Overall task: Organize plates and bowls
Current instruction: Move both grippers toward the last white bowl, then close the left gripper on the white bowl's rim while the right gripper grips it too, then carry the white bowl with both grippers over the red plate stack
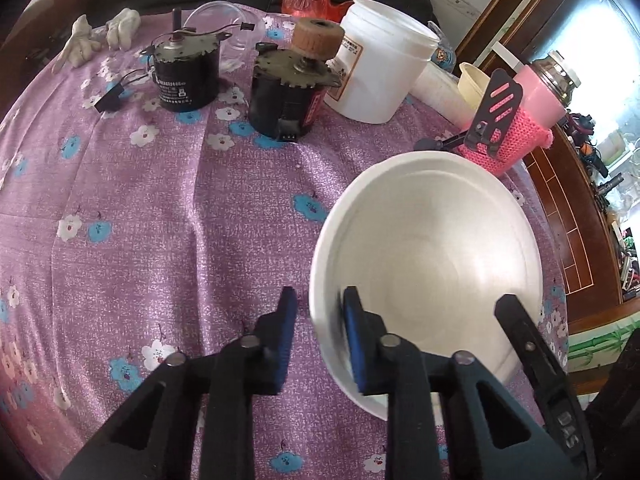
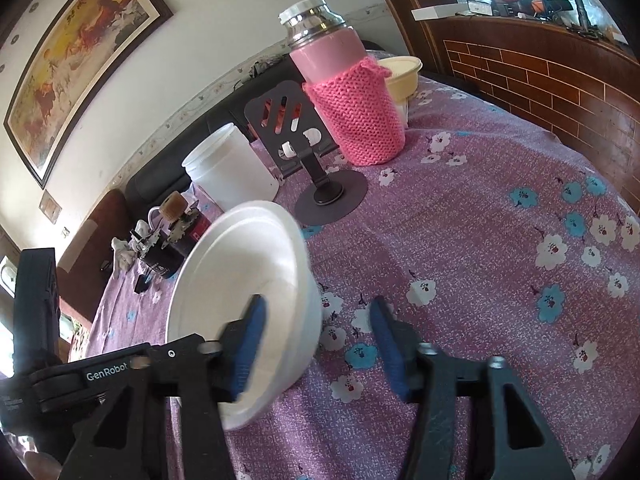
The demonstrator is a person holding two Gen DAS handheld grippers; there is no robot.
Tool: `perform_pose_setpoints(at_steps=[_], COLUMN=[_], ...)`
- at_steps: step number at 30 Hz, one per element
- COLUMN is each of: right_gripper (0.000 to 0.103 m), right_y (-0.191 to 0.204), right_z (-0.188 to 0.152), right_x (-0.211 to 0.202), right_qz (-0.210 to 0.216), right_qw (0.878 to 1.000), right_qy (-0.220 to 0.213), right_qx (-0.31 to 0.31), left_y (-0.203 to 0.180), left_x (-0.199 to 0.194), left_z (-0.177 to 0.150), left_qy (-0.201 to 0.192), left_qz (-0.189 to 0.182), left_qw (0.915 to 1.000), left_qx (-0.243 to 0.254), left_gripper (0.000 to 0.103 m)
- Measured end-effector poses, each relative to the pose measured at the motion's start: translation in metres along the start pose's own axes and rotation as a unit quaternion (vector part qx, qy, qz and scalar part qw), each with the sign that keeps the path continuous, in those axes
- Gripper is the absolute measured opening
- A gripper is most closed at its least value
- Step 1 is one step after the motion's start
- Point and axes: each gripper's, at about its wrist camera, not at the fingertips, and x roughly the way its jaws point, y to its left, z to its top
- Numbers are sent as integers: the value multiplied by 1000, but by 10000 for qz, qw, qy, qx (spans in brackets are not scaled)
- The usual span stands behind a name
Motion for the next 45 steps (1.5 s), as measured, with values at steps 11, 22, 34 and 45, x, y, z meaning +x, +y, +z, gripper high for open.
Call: perform_pose_setpoints(at_steps=[11,22,34,45], right_gripper=[10,7,7,7], right_y=[-1,10,39,116], right_z=[-3,-7,-27,-56], right_x=[4,-14,-25,-58], right_qz=[30,101,567,1190], right_qw=[9998,9998,9970,9912], right_qy=[166,143,483,582], right_qx=[55,-12,225,-44], left_y=[-11,0,38,100], left_x=[-10,-31,-77,-173], left_z=[-4,-16,-35,-74], left_qy=[-90,-215,-405,-1035], left_qz=[39,172,252,719], left_qw=[9997,9995,9989,9916], left_qx=[217,141,-2,-284], left_gripper=[14,13,11,11])
